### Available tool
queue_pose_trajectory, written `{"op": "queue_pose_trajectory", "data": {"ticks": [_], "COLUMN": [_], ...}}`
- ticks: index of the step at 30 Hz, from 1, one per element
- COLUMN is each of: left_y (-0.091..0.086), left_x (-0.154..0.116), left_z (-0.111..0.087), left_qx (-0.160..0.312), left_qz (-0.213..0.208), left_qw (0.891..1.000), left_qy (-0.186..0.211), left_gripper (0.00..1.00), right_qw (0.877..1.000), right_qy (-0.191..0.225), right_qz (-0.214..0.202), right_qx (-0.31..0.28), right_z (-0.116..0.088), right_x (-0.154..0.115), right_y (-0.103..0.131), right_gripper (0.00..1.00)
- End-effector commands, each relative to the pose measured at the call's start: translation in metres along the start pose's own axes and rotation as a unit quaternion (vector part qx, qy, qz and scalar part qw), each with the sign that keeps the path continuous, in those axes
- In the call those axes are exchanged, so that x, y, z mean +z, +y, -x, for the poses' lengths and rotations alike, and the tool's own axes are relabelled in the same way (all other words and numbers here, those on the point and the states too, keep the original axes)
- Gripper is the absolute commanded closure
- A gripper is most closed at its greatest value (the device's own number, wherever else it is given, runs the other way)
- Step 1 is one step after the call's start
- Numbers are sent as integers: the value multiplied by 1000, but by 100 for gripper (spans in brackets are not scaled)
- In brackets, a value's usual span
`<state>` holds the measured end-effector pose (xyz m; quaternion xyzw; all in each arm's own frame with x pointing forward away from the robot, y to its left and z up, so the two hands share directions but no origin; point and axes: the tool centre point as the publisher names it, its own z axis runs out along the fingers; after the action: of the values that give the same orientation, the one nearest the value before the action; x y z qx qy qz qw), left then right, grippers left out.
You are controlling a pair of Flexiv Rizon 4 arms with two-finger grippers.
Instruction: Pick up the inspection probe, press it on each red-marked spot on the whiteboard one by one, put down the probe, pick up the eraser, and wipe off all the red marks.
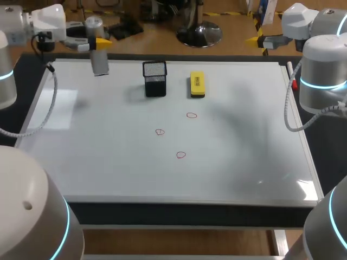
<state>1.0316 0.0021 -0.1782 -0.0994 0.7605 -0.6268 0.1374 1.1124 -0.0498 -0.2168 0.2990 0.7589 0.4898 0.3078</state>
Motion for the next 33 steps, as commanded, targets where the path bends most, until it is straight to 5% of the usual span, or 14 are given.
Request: {"op": "queue_pose_trajectory", "data": {"ticks": [1,33], "left_y": [9,58], "left_x": [-13,-39], "left_z": [-7,-8], "left_qx": [-3,-31], "left_qz": [-5,-5], "left_qw": [999,993], "left_qy": [-52,-118], "left_gripper": [100,100], "right_qw": [1000,1000], "right_qy": [0,0], "right_qz": [0,0], "right_qx": [0,0], "right_z": [0,0], "right_x": [0,0], "right_y": [0,0], "right_gripper": [0,0]}}
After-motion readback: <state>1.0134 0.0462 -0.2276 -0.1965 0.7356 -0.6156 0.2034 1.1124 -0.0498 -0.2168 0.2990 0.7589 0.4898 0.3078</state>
